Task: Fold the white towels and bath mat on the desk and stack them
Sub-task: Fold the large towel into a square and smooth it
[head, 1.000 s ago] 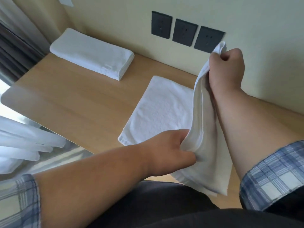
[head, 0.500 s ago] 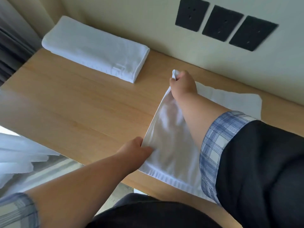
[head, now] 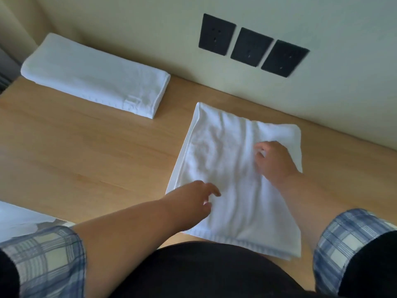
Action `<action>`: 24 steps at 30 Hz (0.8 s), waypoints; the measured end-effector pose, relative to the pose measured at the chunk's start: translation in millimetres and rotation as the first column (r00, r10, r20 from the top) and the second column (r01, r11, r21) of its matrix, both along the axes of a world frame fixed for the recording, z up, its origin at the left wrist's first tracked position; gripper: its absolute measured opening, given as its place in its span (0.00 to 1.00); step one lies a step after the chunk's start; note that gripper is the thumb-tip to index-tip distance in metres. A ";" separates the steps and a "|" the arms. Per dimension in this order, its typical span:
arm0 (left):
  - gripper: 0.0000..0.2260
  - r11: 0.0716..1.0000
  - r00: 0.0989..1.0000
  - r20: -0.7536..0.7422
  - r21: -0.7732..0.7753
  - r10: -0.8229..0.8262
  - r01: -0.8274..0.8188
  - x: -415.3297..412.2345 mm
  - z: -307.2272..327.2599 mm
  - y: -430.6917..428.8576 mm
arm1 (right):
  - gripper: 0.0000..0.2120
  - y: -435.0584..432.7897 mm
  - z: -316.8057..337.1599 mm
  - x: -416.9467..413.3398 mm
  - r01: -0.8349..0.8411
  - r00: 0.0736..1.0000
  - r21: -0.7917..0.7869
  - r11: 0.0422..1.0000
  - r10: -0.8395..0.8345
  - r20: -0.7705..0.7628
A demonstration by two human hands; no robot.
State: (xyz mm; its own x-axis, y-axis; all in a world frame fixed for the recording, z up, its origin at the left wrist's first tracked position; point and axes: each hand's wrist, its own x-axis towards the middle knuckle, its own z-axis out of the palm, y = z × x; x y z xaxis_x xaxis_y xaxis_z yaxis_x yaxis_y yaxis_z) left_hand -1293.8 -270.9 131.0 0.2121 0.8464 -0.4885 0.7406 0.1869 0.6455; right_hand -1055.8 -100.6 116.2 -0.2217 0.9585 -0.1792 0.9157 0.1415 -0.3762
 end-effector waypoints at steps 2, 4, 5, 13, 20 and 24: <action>0.20 0.983 0.986 0.003 -0.084 -0.166 0.166 22.0 -2.3 6.4 | 0.20 -14.2 -7.7 29.3 -0.091 0.977 -0.099 0.991 0.108 0.182; 0.25 0.961 0.950 -0.172 -0.142 -0.261 0.239 40.4 -9.0 10.8 | 0.24 -23.7 -15.9 43.4 -0.164 0.948 -0.125 0.978 0.192 0.255; 0.27 0.961 0.928 -0.266 -0.162 -0.260 0.223 47.5 -10.2 12.9 | 0.25 -25.0 -19.5 46.5 -0.189 0.938 -0.128 0.974 0.217 0.269; 0.36 0.983 0.730 -0.663 -0.171 -0.168 0.071 74.2 -5.3 60.8 | 0.26 -29.9 -4.4 61.6 -0.077 0.981 -0.280 0.957 0.122 0.149; 0.32 0.942 0.729 -0.600 0.160 0.330 -0.295 74.6 -16.1 57.7 | 0.14 -24.9 17.3 125.5 0.222 0.866 -0.302 0.927 -0.330 -0.376; 0.36 0.503 0.483 -0.184 0.080 0.856 -0.861 94.1 -19.2 -27.9 | 0.24 10.9 0.5 191.7 0.324 0.903 -0.367 0.872 -0.401 -0.155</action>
